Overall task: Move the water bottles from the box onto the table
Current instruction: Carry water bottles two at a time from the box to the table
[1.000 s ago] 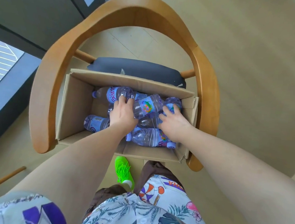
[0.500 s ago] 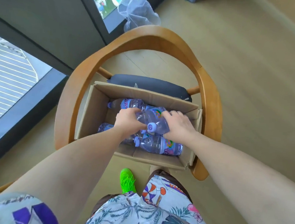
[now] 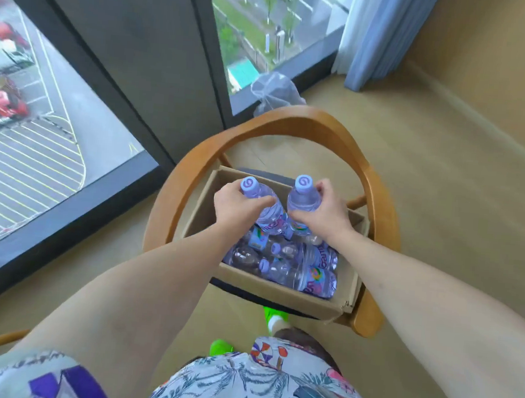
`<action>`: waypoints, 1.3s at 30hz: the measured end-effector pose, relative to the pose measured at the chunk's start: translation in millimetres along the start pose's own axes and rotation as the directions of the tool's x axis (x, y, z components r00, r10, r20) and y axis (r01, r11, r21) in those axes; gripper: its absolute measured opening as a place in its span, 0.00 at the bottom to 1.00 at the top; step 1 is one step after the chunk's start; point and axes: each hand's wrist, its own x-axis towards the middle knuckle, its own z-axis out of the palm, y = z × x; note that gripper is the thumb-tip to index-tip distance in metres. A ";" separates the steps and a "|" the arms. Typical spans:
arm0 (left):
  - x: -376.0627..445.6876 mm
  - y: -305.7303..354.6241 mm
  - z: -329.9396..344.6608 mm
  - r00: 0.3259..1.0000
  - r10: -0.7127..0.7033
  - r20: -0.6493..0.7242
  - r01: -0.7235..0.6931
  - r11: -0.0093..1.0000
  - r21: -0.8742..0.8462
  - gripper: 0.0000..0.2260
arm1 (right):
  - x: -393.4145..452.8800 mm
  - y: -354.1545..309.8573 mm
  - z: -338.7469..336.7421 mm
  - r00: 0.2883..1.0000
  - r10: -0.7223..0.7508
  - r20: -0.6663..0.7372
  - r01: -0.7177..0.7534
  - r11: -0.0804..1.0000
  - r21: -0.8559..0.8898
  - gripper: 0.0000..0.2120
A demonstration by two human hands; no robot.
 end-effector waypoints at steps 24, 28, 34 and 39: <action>-102.5 4.0 -331.6 0.754 -0.363 -0.547 0.050 0.862 -0.504 0.13 | -123.8 -296.9 146.2 0.810 -0.395 0.434 0.060 0.792 0.608 0.17; -145.1 -15.4 -378.6 0.616 -0.453 -0.645 0.056 0.841 -0.538 0.13 | -151.6 -333.7 188.1 0.629 -0.500 0.595 0.117 0.818 0.563 0.26; -232.9 -55.7 -414.0 0.289 -0.594 -0.751 0.103 0.799 -0.592 0.19 | -226.3 -356.7 239.5 0.294 -0.555 0.779 0.166 0.832 0.530 0.31; -336.9 -85.7 -413.9 -0.025 -0.661 -0.750 0.141 0.741 -0.657 0.16 | -317.8 -345.5 277.1 0.029 -0.498 0.867 0.180 0.856 0.485 0.33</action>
